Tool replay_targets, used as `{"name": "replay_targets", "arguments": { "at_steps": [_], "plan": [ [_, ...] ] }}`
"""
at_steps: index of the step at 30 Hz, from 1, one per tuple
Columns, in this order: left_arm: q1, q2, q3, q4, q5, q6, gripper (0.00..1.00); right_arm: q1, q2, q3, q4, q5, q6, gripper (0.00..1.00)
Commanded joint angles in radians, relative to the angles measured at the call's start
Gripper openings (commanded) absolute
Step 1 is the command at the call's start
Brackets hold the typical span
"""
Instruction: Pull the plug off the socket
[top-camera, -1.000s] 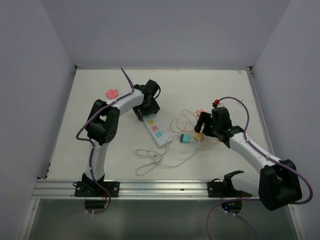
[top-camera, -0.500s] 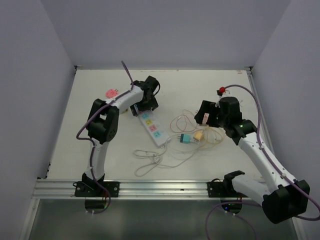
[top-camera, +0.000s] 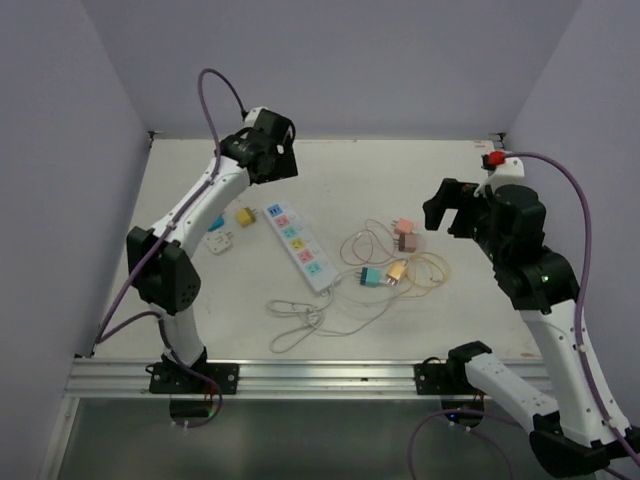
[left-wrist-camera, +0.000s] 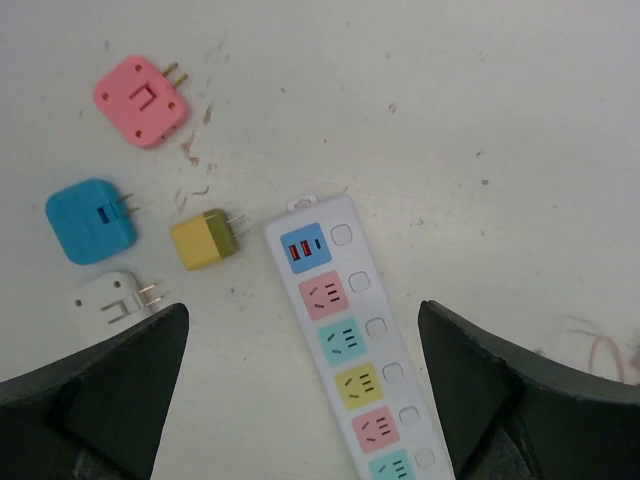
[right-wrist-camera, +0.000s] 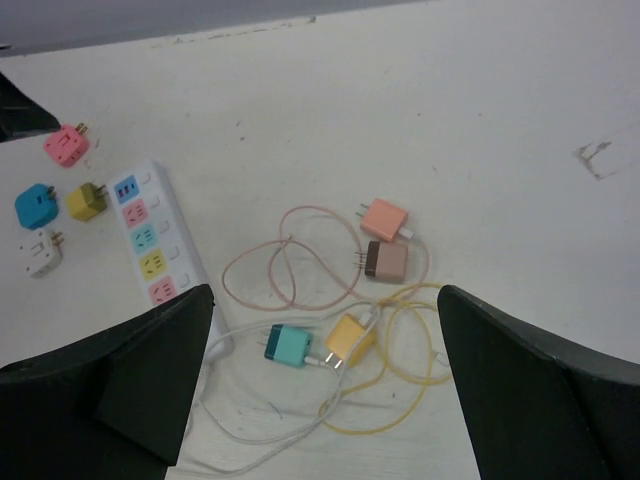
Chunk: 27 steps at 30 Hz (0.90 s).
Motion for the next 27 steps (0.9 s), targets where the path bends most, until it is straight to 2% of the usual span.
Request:
{"name": "replay_targets", "arguments": {
  "at_steps": [1,4,6,9,12,13,18,27],
  "plan": [
    [0.003,-0.229,-0.031,0.068,-0.024,0.192,1.00,-0.002,-0.066,0.086,-0.078,0.084,-0.094,0.99],
    [0.003,-0.478,-0.129,0.125,-0.036,0.284,0.99,-0.002,-0.126,0.122,-0.102,0.134,-0.119,0.99],
    [0.003,-0.586,-0.182,0.153,-0.029,0.333,1.00,-0.002,-0.167,0.148,-0.128,0.162,-0.143,0.99],
    [0.003,-0.799,-0.320,0.219,-0.027,0.361,0.99,-0.002,-0.225,0.178,-0.168,0.191,-0.174,0.99],
    [0.003,-1.005,-0.371,0.236,-0.025,0.376,0.99,0.000,-0.302,0.177,-0.181,0.185,-0.217,0.99],
    [0.003,-1.005,-0.377,0.232,-0.025,0.381,1.00,0.000,-0.322,0.174,-0.181,0.188,-0.223,0.99],
    [0.003,-1.227,-0.402,0.235,-0.041,0.418,1.00,0.000,-0.433,0.139,-0.159,0.209,-0.252,0.99],
    [0.003,-1.433,-0.517,0.355,-0.093,0.490,1.00,0.000,-0.549,0.088,-0.116,0.174,-0.286,0.99]
  ]
}}
